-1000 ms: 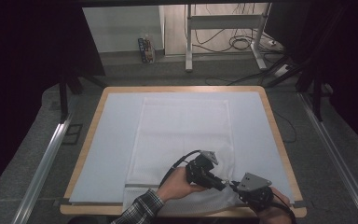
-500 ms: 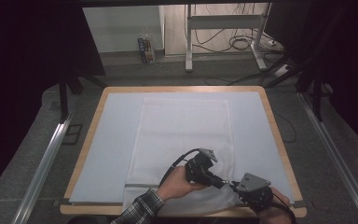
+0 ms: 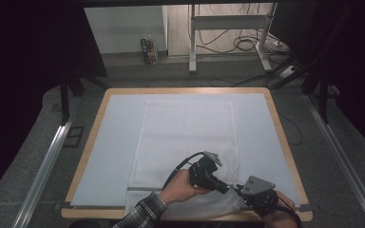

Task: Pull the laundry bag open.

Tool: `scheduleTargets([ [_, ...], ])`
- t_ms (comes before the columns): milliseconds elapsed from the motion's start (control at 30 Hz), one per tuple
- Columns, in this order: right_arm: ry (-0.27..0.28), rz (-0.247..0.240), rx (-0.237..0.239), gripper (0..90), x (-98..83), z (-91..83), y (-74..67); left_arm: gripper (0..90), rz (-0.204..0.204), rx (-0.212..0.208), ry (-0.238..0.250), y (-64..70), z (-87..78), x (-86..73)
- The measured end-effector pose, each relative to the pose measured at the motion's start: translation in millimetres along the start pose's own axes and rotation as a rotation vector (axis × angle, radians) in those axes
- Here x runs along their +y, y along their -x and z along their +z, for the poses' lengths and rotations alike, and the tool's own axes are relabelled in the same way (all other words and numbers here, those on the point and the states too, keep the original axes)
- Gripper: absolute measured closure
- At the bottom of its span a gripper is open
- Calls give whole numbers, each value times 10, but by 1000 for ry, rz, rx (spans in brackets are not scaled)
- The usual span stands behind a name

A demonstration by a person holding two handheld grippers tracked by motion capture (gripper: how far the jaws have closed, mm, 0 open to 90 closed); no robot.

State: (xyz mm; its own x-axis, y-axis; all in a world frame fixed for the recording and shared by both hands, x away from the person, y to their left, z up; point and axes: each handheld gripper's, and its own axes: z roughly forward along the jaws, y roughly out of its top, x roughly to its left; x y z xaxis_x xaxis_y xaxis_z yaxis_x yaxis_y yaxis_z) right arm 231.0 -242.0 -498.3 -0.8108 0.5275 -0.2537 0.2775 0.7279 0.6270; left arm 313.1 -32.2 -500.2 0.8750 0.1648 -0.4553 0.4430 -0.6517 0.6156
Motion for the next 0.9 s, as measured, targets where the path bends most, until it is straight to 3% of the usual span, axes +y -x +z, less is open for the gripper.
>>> scheduleTargets([
  [233, 2, 1, 4, 817, 0, 2, 0, 843, -5, 10, -6, 1, -6, -10],
  [500, 40, 20, 26, 656, 0, 7, 32, 850, -11, -11, 10, -22, -4, -36],
  [600, 58, -4, 42, 611, 13, 23, 45, 851, -15, -26, 10, -31, 11, -40],
  [633, 58, -35, 52, 619, 27, 53, 61, 852, -15, -26, 8, -32, 15, -40],
  [667, 58, -35, 52, 619, 27, 53, 61, 852, -15, -28, 8, -33, 17, -39],
  [700, 54, -55, 69, 674, 34, 82, 74, 853, -21, -29, 13, -33, 23, -42],
  [833, 41, -64, 97, 807, 41, 105, 75, 849, -30, -46, 7, -57, 21, -52],
  [900, 40, -67, 99, 821, 43, 108, 69, 846, -26, -49, 2, -64, 23, -57],
])
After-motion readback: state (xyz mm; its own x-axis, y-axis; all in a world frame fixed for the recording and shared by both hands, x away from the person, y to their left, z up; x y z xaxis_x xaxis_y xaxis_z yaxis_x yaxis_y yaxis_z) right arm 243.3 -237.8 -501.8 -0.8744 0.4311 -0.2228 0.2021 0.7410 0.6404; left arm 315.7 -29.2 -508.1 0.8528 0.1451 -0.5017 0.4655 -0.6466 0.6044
